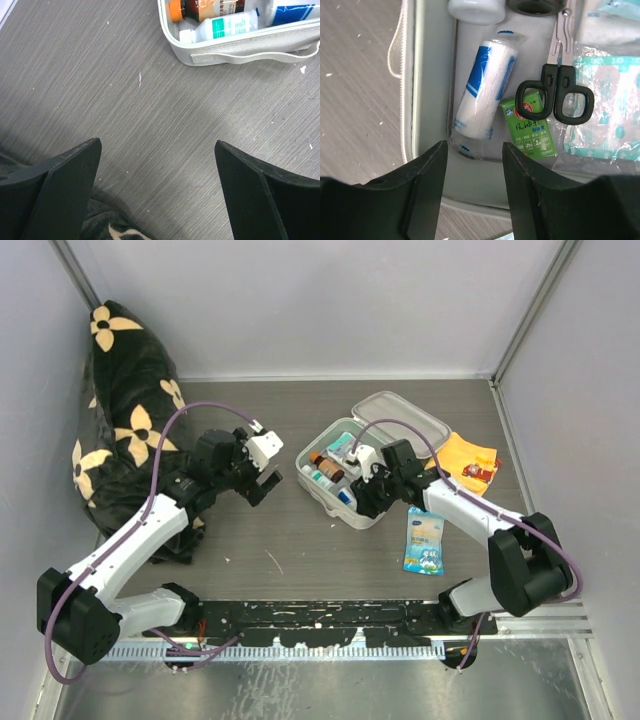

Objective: Organize the medicine kit

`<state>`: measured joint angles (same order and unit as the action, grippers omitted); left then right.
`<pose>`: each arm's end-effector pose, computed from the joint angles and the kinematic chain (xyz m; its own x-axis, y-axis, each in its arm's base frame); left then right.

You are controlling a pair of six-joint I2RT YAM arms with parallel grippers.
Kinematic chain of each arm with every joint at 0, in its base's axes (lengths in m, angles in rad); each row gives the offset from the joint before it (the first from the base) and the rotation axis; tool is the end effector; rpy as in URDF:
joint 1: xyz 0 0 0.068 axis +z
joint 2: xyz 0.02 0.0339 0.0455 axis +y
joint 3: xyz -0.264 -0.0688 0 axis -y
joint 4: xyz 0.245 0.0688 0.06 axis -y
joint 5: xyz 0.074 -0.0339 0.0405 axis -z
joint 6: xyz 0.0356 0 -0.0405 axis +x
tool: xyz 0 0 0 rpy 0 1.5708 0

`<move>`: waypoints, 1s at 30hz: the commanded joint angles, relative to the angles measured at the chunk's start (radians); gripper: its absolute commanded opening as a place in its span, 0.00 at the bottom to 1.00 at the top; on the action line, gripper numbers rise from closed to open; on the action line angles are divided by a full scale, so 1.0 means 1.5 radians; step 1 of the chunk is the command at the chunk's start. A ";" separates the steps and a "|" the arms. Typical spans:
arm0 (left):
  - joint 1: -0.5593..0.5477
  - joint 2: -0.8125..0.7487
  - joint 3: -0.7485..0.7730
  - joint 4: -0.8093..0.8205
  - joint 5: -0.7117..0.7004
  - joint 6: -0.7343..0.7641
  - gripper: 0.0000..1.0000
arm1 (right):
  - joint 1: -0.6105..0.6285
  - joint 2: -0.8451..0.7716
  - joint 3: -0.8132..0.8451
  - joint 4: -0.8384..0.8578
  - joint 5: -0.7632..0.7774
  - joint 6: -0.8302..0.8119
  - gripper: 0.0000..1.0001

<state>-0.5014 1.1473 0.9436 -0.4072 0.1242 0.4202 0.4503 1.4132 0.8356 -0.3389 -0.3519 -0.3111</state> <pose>0.2199 -0.1255 0.3007 -0.2284 0.5868 -0.7769 0.7219 0.6375 0.2693 0.2485 0.1338 0.2055 -0.4972 -0.5595 -0.6631 -0.7874 0.6119 0.0741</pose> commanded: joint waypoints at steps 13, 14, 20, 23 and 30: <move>0.002 0.005 0.010 0.050 0.075 0.022 0.98 | -0.054 -0.170 0.039 -0.137 0.032 -0.104 0.64; 0.001 0.016 0.017 0.049 0.090 0.025 0.98 | -0.063 -0.177 0.046 -0.151 0.036 -0.102 0.64; -0.017 0.124 0.091 0.057 0.094 0.008 0.99 | -0.101 -0.204 0.052 -0.188 0.121 -0.072 0.66; -0.020 0.192 0.141 0.087 0.070 -0.045 0.99 | -0.118 -0.203 0.049 -0.189 0.137 -0.046 0.67; -0.022 0.400 0.306 0.074 0.038 -0.150 0.91 | -0.125 -0.185 0.045 -0.183 0.143 -0.030 0.67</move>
<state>-0.5304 1.6279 1.2678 -0.3473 0.2195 0.3046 0.2657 1.1328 0.8722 -0.6247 -0.1585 -0.3828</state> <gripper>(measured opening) 0.916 0.667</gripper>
